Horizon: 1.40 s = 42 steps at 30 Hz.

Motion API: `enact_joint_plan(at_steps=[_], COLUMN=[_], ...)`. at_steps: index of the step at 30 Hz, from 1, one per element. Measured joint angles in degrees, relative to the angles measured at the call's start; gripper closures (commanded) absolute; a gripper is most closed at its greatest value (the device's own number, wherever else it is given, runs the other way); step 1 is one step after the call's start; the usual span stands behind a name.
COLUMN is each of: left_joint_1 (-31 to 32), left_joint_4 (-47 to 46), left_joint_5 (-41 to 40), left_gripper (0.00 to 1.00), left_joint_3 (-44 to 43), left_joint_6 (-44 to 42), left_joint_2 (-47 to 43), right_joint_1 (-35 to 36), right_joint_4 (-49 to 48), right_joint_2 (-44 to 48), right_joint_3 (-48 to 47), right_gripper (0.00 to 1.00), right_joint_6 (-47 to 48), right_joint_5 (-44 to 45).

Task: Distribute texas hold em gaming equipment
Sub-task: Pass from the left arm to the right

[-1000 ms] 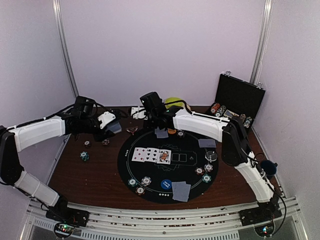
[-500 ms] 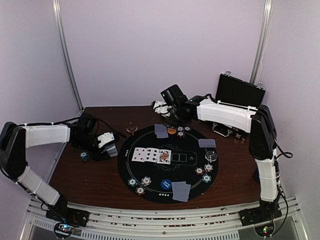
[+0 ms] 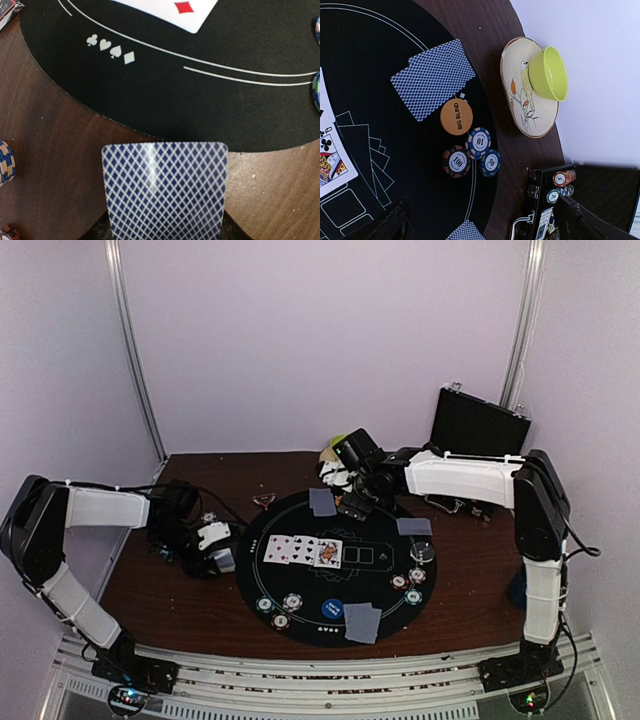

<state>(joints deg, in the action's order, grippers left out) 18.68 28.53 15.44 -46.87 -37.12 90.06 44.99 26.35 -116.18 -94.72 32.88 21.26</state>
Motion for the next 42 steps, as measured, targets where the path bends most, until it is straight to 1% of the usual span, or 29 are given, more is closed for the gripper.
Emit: enact_joint_plan(at_steps=[7, 11, 12, 13, 14, 19, 21, 25, 29, 34, 42], left_joint_1=[-0.02, -0.11, -0.11, -0.11, -0.11, 0.90, 2.25, 5.86, 8.92, 12.00, 13.92], left_joint_4=[-0.22, -0.68, -0.76, -2.64, -2.64, -4.39, -5.44, -6.80, -7.32, -7.48, -7.43], left_joint_5=[0.74, 0.83, 0.87, 1.49, 1.49, 2.71, 2.91, 2.89, 2.84, 2.67, 2.29], left_gripper=[0.44, 0.44, 0.44, 0.44, 0.44, 0.44, 0.44, 0.44, 0.44, 0.44, 0.44], left_joint_3=[0.00, 0.11, 0.11, -0.52, -0.52, -4.48, -6.64, -10.21, -11.87, -13.60, -13.99], left_joint_6=[0.17, 0.98, 1.22, 2.14, 2.14, 2.67, 2.78, 2.75, 2.73, 2.73, 2.73], left_joint_2=[1.84, 1.31, 0.85, -2.62, -2.62, -6.10, -6.93, -7.17, -7.13, -5.97, -3.32], right_joint_1=[-0.02, -0.17, -0.33, -1.03, -1.05, -3.67, -4.61, -5.55, -5.51, -5.38, -5.38], right_joint_4=[-0.20, 2.08, 2.54, 2.64, 2.64, 1.53, 0.66, -1.60, -3.93, -6.95, -10.54], right_joint_2=[1.09, 0.94, 0.83, 0.70, 0.70, -2.03, -3.63, -6.62, -9.99, -13.00, -13.81], right_joint_3=[0.42, -1.86, -2.78, -5.75, -5.81, -9.03, -10.10, -11.32, -13.07, -13.51, -13.60], right_gripper=[0.00, 0.00, 0.00, 0.00, 0.00, 0.07, 0.09, 0.12, 0.14, 0.18, 0.20], right_joint_6=[-2.25, -6.84, -8.33, -13.99, -14.10, -25.62, -29.73, -36.50, -42.18, -48.43, -54.23], right_joint_5=[-2.21, -7.76, -9.77, -17.62, -17.75, -39.30, -47.41, -59.47, -67.98, -76.17, -82.64])
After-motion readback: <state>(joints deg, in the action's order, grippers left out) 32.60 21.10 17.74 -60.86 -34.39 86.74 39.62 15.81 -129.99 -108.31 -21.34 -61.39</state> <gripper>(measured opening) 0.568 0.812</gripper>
